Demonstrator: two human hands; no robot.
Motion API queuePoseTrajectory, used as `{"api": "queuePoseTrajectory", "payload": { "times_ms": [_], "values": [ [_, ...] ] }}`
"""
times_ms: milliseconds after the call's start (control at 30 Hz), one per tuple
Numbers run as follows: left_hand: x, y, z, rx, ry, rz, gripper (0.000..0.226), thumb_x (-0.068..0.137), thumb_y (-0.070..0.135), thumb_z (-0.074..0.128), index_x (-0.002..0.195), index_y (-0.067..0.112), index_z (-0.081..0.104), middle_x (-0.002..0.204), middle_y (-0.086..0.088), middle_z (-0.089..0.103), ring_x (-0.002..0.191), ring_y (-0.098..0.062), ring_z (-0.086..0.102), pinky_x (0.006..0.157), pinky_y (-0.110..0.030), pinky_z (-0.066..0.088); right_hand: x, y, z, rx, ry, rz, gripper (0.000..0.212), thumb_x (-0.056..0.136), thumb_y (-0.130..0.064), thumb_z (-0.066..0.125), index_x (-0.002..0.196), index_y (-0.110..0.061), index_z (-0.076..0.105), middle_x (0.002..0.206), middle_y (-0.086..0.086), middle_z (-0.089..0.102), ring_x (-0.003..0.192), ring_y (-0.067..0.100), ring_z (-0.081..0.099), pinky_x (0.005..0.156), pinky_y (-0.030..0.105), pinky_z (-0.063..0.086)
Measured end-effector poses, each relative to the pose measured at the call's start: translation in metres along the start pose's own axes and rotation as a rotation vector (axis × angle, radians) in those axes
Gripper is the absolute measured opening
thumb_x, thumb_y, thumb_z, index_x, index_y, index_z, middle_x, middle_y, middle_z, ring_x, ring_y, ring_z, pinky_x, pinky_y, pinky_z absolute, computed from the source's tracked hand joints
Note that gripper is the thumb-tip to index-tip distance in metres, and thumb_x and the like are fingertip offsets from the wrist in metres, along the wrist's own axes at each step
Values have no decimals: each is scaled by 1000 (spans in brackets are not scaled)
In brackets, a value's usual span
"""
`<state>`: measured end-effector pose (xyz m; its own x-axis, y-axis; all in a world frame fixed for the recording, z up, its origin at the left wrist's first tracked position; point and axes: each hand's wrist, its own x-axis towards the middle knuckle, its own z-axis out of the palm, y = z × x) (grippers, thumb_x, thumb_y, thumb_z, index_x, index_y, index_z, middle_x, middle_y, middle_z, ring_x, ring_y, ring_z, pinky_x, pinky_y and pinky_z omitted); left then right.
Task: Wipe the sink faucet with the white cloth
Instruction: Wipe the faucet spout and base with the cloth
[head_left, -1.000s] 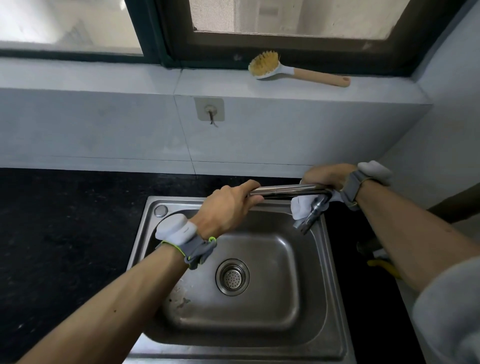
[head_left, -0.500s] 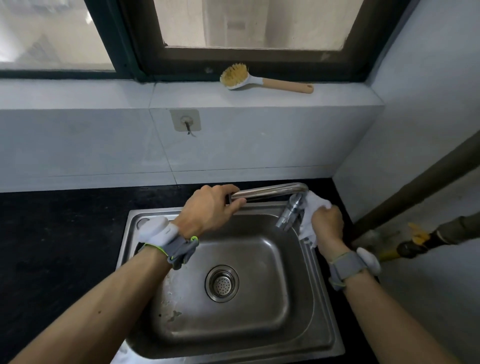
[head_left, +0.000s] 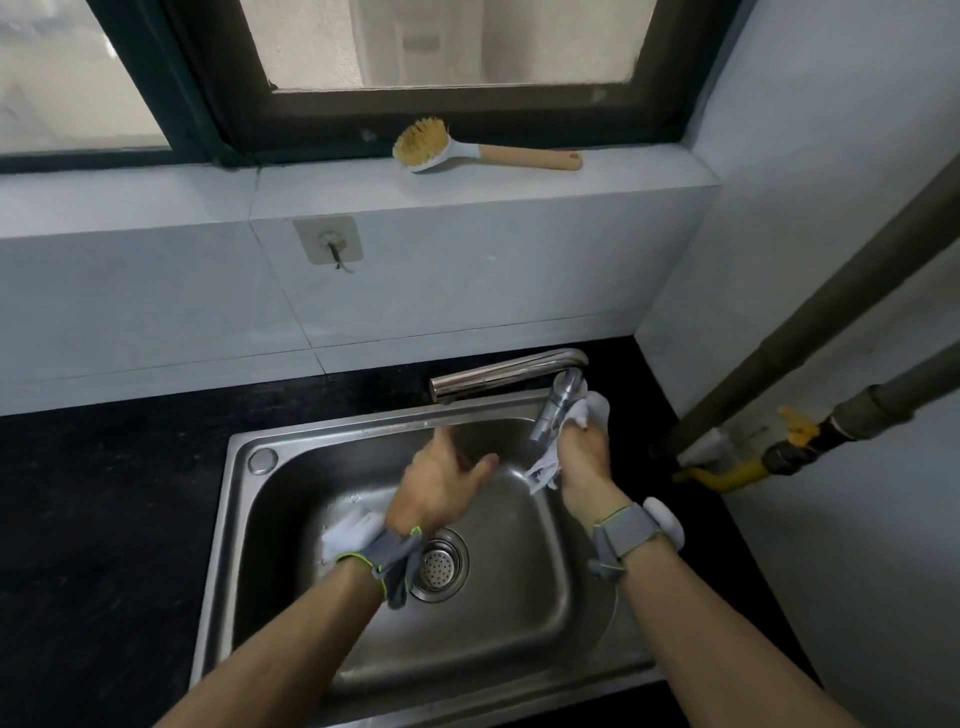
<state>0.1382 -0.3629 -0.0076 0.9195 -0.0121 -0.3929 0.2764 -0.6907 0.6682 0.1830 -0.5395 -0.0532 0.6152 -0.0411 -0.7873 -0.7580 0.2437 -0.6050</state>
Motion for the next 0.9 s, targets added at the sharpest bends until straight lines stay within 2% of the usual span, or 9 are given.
{"api": "queuePoseTrajectory", "payload": {
  "times_ms": [33, 67, 100, 200, 300, 400, 633, 767, 900],
  "values": [
    [5, 4, 9, 2, -46, 23, 64, 90, 52, 56, 139, 13, 41, 125, -8, 63, 116, -27, 61, 101, -38, 48, -5, 3, -6, -17, -22, -61, 138, 70, -85, 44, 132, 4, -41, 151, -6, 37, 110, 9, 56, 89, 45, 52],
    [7, 8, 14, -13, -71, 45, 62, 91, 51, 54, 140, 14, 42, 131, -8, 61, 119, -26, 59, 103, -39, 47, -24, -9, -5, -59, -56, -121, 63, 94, -57, 41, 91, 5, 55, 129, 23, 59, 109, 30, 63, 81, 55, 53],
    [11, 15, 20, -32, -95, 69, 60, 93, 51, 51, 141, 16, 43, 134, -9, 59, 122, -27, 58, 104, -40, 46, -31, -7, 3, -98, 18, -138, 61, 100, -35, 35, 108, 25, 46, 113, 31, 63, 105, 43, 64, 76, 54, 54],
    [23, 37, 35, -79, -152, 146, 52, 96, 52, 45, 137, 20, 49, 133, -10, 61, 122, -30, 58, 103, -39, 46, -50, 8, 18, -51, 299, -303, 35, 101, -21, 37, 119, 4, 53, 109, 26, 61, 106, 46, 59, 73, 48, 55],
    [34, 53, 53, -46, -158, 142, 51, 97, 52, 39, 133, 17, 51, 127, -16, 64, 117, -36, 60, 98, -42, 48, -38, 12, 15, 35, 310, -369, 22, 99, -18, 41, 93, -18, 62, 85, 8, 63, 82, 27, 63, 63, 32, 53],
    [46, 61, 66, 97, -113, 130, 54, 99, 52, 34, 131, 13, 53, 124, -20, 65, 117, -39, 59, 98, -45, 48, -30, 16, 9, 69, 293, -393, 20, 98, -22, 45, 92, -22, 63, 102, 13, 68, 99, 30, 63, 91, 44, 52],
    [55, 52, 65, 239, -174, 194, 54, 101, 48, 31, 128, 8, 54, 124, -22, 63, 118, -42, 56, 93, -43, 45, -18, 9, 10, 159, 295, -299, 30, 101, -29, 41, 110, -10, 62, 118, 24, 62, 110, 39, 59, 98, 48, 49],
    [59, 47, 61, 199, -210, 203, 53, 101, 49, 32, 122, 7, 57, 117, -25, 65, 109, -44, 60, 89, -44, 47, -13, 6, 3, 245, 266, -220, 40, 102, -22, 41, 130, 6, 52, 97, 15, 63, 83, 26, 61, 55, 11, 51],
    [57, 50, 62, 258, -206, 236, 49, 103, 42, 30, 122, 5, 57, 115, -25, 65, 106, -45, 61, 87, -41, 46, -13, 0, 5, 303, 283, -157, 44, 103, -18, 35, 142, 2, 37, 126, 12, 51, 122, 29, 48, 91, 27, 38]
  ]
}}
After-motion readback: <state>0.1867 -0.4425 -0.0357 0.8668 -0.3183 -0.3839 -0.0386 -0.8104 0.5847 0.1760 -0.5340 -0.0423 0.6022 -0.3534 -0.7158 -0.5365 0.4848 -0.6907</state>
